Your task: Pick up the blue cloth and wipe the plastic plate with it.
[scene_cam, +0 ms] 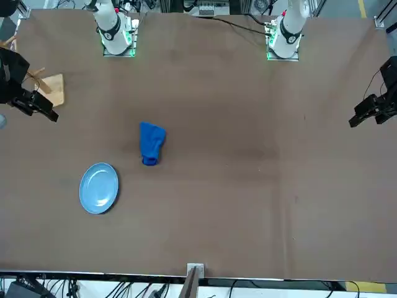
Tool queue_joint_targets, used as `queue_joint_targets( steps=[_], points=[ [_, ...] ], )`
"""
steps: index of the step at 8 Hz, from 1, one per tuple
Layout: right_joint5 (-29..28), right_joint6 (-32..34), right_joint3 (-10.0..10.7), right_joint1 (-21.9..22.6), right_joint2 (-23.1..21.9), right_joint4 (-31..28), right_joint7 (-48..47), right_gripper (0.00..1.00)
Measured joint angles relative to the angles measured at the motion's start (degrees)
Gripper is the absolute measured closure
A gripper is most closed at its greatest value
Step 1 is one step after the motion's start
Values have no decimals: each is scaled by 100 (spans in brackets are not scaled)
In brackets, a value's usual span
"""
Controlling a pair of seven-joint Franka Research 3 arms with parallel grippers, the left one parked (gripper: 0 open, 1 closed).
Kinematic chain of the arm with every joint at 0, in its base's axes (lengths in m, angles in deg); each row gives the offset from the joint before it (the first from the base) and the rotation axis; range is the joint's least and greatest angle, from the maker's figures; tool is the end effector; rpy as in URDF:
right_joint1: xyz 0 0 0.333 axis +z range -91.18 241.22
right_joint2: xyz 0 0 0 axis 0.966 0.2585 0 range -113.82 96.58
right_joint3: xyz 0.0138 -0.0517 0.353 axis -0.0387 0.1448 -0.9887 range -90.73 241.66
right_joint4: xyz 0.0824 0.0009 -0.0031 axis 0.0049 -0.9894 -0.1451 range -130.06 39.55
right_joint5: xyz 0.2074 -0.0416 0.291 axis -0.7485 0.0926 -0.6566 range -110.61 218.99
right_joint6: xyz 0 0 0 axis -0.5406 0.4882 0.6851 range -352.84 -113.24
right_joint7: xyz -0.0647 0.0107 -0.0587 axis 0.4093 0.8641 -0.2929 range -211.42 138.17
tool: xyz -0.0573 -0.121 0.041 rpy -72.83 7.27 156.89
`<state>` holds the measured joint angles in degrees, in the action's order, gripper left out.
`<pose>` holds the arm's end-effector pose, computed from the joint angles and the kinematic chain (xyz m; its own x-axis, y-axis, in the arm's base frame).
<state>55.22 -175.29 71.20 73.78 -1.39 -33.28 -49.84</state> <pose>0.5603 0.0238 0.6399 0.9839 -0.1784 0.0106 -0.1785 -0.9839 0.0063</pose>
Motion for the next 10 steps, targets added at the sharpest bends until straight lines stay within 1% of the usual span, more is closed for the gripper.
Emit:
queue_joint_targets(
  steps=[3,7,10],
  points=[
    [-8,178,-1,9,-166,0,0,0],
    [-9,241,-2,42,-186,-228,-143,0],
    [-25,237,29,46,-197,-250,-168,0]
  ],
)
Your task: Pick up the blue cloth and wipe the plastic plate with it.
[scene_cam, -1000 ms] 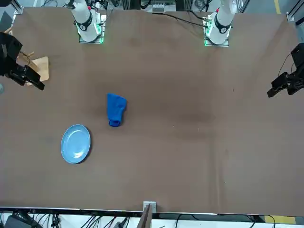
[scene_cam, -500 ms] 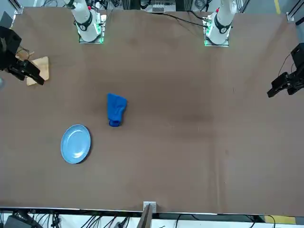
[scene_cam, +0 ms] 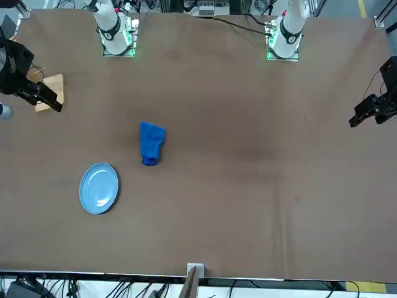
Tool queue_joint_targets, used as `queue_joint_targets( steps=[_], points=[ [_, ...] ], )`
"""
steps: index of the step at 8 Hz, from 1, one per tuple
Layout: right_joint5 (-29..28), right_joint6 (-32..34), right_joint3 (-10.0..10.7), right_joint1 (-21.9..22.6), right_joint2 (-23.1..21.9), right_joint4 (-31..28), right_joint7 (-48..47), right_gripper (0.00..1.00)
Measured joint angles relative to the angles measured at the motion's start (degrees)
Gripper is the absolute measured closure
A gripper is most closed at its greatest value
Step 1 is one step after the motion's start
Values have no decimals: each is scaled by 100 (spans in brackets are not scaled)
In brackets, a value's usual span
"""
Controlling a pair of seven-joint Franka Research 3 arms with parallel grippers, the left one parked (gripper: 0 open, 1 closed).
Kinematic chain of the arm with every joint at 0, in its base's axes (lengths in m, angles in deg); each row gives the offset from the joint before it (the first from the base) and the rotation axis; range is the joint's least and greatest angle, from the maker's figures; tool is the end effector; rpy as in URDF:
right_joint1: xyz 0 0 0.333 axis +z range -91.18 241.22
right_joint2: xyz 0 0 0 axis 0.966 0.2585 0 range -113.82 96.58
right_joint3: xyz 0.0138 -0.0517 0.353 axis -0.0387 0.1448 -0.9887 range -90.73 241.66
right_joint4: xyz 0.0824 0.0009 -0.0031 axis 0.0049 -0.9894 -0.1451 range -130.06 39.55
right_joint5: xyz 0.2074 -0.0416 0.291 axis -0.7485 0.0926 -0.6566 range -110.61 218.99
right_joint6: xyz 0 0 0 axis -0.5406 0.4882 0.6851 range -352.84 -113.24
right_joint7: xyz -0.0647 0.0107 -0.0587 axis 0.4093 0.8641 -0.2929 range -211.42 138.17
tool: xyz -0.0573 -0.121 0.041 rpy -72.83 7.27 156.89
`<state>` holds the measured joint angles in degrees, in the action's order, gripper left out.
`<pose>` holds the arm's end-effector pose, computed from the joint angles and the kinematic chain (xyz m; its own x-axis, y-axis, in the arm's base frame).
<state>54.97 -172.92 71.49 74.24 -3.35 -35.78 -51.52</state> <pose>0.5421 0.0262 0.6363 0.9782 -0.2040 -0.0388 -0.2035 -0.9789 0.0177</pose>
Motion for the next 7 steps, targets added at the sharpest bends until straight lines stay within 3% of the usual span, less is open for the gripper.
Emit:
queue_joint_targets(
  steps=[7],
  points=[
    [-95,-2,52,6,-50,-3,17,0]
  ],
)
